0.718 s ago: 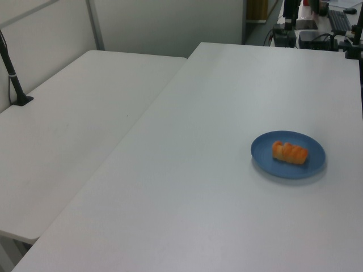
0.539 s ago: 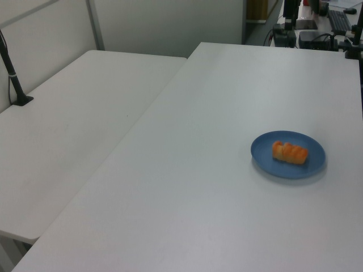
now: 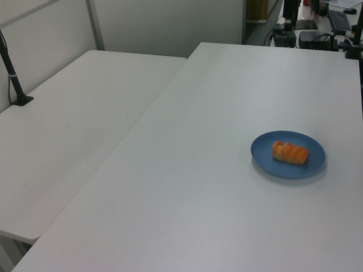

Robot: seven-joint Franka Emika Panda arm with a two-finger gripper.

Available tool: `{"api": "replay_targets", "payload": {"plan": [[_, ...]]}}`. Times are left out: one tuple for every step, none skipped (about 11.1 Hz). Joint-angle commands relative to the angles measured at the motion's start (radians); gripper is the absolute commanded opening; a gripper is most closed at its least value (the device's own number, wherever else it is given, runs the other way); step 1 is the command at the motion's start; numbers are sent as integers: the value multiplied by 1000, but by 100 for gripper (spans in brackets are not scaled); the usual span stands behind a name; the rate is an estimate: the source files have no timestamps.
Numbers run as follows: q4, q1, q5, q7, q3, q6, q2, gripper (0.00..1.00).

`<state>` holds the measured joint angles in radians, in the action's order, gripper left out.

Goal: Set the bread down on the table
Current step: 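Lower the open gripper down onto the orange bread roll on the plate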

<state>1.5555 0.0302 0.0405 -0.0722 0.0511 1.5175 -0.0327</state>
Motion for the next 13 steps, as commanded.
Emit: {"api": "replay_targets", "payload": {"plan": [[128, 13, -49, -17, -4, -10, -85, 100], [179, 17, -66, -15, -7, -2, -114, 100], [226, 34, -73, -11, -11, 0, -134, 100], [263, 60, -73, -8, -11, 1, -147, 100], [308, 77, -73, 6, -11, 18, -154, 100], [351, 103, -73, 37, -11, 51, -156, 100], [398, 131, -71, 85, -11, 99, -156, 100], [455, 161, -71, 130, -11, 169, -156, 100], [507, 189, -71, 173, -13, 241, -153, 100], [549, 203, -71, 198, -13, 301, -150, 100], [587, 217, -71, 216, -13, 344, -148, 100], [627, 235, -71, 244, -11, 390, -145, 100], [668, 252, -71, 271, -11, 447, -142, 100]]}}
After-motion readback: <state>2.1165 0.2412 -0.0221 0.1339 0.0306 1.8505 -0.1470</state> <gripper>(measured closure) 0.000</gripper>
